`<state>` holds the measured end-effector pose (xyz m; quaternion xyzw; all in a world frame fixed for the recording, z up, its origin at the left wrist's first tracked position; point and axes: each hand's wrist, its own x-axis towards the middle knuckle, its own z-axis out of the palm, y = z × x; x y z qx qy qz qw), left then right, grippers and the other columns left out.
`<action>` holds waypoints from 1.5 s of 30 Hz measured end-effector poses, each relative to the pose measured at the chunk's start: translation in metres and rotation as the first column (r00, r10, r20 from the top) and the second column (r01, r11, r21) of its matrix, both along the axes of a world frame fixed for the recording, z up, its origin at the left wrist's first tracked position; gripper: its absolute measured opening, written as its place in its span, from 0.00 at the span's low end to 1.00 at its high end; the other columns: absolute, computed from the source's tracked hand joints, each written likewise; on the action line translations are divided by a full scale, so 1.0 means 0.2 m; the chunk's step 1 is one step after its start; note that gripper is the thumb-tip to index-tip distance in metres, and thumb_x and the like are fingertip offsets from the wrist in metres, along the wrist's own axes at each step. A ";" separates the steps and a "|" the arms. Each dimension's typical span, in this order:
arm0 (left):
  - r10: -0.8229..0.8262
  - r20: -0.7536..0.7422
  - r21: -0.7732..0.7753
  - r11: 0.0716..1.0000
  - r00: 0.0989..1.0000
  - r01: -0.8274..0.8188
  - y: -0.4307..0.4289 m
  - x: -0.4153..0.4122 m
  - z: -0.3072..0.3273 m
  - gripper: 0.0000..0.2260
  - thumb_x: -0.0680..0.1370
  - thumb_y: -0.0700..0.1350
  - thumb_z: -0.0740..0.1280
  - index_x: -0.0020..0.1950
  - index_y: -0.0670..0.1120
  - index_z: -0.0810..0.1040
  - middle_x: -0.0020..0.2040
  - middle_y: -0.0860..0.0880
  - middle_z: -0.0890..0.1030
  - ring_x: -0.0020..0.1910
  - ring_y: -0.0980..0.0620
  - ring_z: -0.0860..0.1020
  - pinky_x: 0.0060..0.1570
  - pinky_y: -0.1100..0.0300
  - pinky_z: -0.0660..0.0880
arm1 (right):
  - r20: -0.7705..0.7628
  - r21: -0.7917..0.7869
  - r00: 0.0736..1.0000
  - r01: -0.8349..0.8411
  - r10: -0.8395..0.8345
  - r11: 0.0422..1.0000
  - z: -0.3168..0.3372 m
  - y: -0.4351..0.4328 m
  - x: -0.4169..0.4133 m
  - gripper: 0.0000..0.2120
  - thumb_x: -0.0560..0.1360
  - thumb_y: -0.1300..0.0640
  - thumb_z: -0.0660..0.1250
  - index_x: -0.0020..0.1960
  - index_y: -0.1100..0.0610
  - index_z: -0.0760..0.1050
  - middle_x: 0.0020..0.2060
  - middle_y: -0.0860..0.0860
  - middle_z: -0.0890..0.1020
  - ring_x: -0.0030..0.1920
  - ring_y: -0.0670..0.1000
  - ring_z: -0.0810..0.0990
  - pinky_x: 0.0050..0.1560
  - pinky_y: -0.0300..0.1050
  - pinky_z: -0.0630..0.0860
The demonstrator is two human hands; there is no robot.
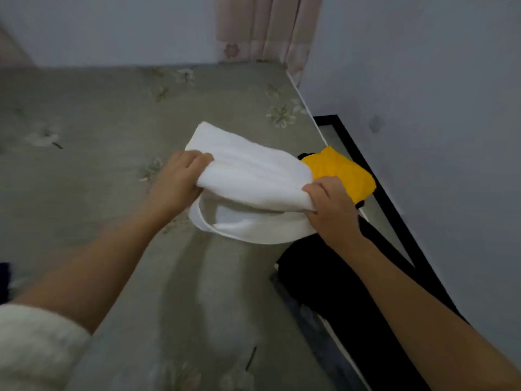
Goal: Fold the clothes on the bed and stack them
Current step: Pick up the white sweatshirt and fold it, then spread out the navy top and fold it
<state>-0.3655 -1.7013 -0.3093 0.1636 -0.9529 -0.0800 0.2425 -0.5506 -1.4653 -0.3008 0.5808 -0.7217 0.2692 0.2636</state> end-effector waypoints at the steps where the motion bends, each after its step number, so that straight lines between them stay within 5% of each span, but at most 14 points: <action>1: -0.028 -0.027 -0.008 1.000 0.999 0.027 0.01 -0.21 0.04 0.16 0.69 0.45 0.61 0.56 0.45 0.69 0.51 0.38 0.79 0.46 0.37 0.77 0.44 0.48 0.75 | -0.027 -0.039 0.999 0.037 -0.039 0.999 0.03 0.04 -0.13 0.10 0.65 0.63 0.60 0.47 0.60 0.68 0.42 0.57 0.74 0.43 0.55 0.67 0.36 0.46 0.68; 4: -0.013 0.045 0.043 0.999 0.999 0.012 0.05 -0.75 0.06 0.20 0.70 0.42 0.62 0.63 0.47 0.69 0.61 0.39 0.76 0.57 0.36 0.73 0.54 0.46 0.71 | -0.009 -0.031 0.986 0.165 -0.166 0.986 -0.03 0.14 -0.43 0.08 0.65 0.65 0.60 0.44 0.61 0.68 0.37 0.59 0.75 0.42 0.55 0.67 0.38 0.44 0.67; 6: 0.028 0.403 0.146 0.985 0.915 -0.094 0.11 -1.02 -0.02 0.26 0.75 0.48 0.63 0.73 0.54 0.61 0.73 0.42 0.62 0.71 0.38 0.60 0.66 0.43 0.60 | 0.043 0.150 0.970 0.231 -0.240 0.961 -0.17 0.18 -0.60 0.08 0.64 0.63 0.62 0.43 0.60 0.69 0.36 0.59 0.75 0.40 0.56 0.71 0.35 0.46 0.70; 7: -0.005 0.607 0.181 0.975 0.795 -0.132 0.15 -1.10 -0.08 0.29 0.76 0.51 0.64 0.75 0.57 0.56 0.76 0.43 0.55 0.74 0.39 0.53 0.69 0.43 0.55 | 0.096 0.339 0.952 0.243 -0.291 0.909 -0.26 0.19 -0.69 0.09 0.64 0.61 0.65 0.43 0.61 0.70 0.40 0.60 0.75 0.42 0.59 0.74 0.34 0.48 0.73; 9: -0.101 0.788 0.257 0.950 0.608 -0.175 0.23 -1.17 -0.25 0.33 0.75 0.54 0.65 0.75 0.58 0.52 0.77 0.44 0.51 0.75 0.41 0.48 0.71 0.42 0.51 | 0.132 0.774 0.877 0.199 -0.461 0.601 -0.44 0.21 -0.82 0.17 0.71 0.52 0.67 0.55 0.62 0.71 0.60 0.63 0.70 0.61 0.65 0.70 0.51 0.54 0.74; 11: -0.127 0.801 0.307 0.926 0.586 -0.219 0.29 -1.11 -0.43 0.32 0.76 0.55 0.63 0.76 0.57 0.49 0.77 0.44 0.50 0.76 0.41 0.46 0.72 0.42 0.50 | 0.137 0.944 0.823 0.060 -0.552 0.324 -0.57 0.24 -0.93 0.27 0.76 0.39 0.56 0.68 0.56 0.64 0.75 0.60 0.50 0.74 0.62 0.50 0.68 0.58 0.60; 12: -0.114 0.798 0.314 0.917 0.592 -0.246 0.29 -1.06 -0.50 0.32 0.77 0.55 0.62 0.76 0.57 0.48 0.77 0.44 0.50 0.76 0.42 0.46 0.72 0.42 0.50 | 0.163 0.955 0.804 0.017 -0.572 0.297 -0.62 0.23 -0.96 0.32 0.75 0.34 0.48 0.71 0.52 0.60 0.76 0.57 0.46 0.75 0.61 0.46 0.70 0.58 0.55; 15: -0.085 0.833 0.319 0.882 0.547 -0.348 0.28 -0.85 -0.64 0.31 0.78 0.54 0.60 0.76 0.56 0.46 0.77 0.43 0.50 0.76 0.42 0.47 0.71 0.44 0.52 | 0.290 0.931 0.729 -0.065 -0.620 0.360 -0.70 0.17 -1.04 0.28 0.77 0.36 0.46 0.73 0.46 0.55 0.75 0.51 0.52 0.73 0.59 0.54 0.70 0.58 0.56; 18: -0.042 0.822 0.383 0.779 0.568 -0.497 0.26 -0.62 -0.68 0.31 0.79 0.52 0.61 0.76 0.54 0.46 0.76 0.42 0.53 0.75 0.40 0.51 0.71 0.45 0.55 | 0.282 0.950 0.712 -0.111 -0.643 0.293 -0.77 0.13 -1.05 0.25 0.78 0.39 0.48 0.74 0.43 0.53 0.75 0.52 0.52 0.73 0.61 0.54 0.72 0.58 0.54; 23: 0.179 0.730 0.446 0.606 0.659 -0.659 0.20 -0.29 -0.55 0.31 0.78 0.48 0.63 0.76 0.48 0.51 0.74 0.40 0.60 0.72 0.40 0.60 0.69 0.50 0.59 | 0.192 0.927 0.727 0.087 -0.659 0.365 -0.70 0.09 -0.85 0.26 0.79 0.43 0.51 0.72 0.55 0.58 0.73 0.60 0.57 0.70 0.62 0.57 0.68 0.57 0.60; 26: 0.310 0.688 0.449 0.529 0.656 -0.720 0.22 -0.04 -0.41 0.30 0.78 0.47 0.64 0.76 0.47 0.54 0.73 0.38 0.63 0.70 0.39 0.62 0.68 0.50 0.60 | 0.234 0.880 0.815 0.054 -0.530 0.472 -0.58 0.00 -0.58 0.25 0.79 0.45 0.54 0.70 0.59 0.61 0.71 0.61 0.61 0.70 0.61 0.59 0.65 0.55 0.63; 30: 0.424 0.666 0.430 0.454 0.614 -0.780 0.33 0.42 -0.19 0.30 0.79 0.48 0.62 0.76 0.47 0.52 0.75 0.42 0.59 0.72 0.42 0.61 0.70 0.51 0.58 | 0.404 0.866 0.871 -0.266 -0.280 0.423 -0.38 -0.16 -0.07 0.22 0.80 0.48 0.53 0.70 0.58 0.64 0.69 0.57 0.66 0.67 0.57 0.66 0.66 0.50 0.66; 37: 0.660 0.536 0.454 0.300 0.526 -0.839 0.62 1.44 0.17 0.30 0.78 0.49 0.64 0.76 0.46 0.54 0.74 0.43 0.61 0.73 0.43 0.59 0.71 0.49 0.60 | 0.508 0.816 0.861 -0.480 -0.004 0.323 -0.03 -0.27 0.84 0.24 0.79 0.46 0.56 0.72 0.56 0.63 0.71 0.56 0.67 0.70 0.55 0.66 0.68 0.48 0.64; 45: 0.894 0.260 0.517 0.189 0.364 -0.835 1.04 2.68 0.58 0.27 0.76 0.42 0.66 0.74 0.41 0.60 0.72 0.42 0.65 0.71 0.44 0.64 0.70 0.53 0.59 | 0.539 0.699 0.804 -0.594 0.251 0.398 0.35 -0.21 1.95 0.25 0.78 0.48 0.59 0.73 0.54 0.61 0.71 0.53 0.66 0.71 0.52 0.64 0.70 0.45 0.61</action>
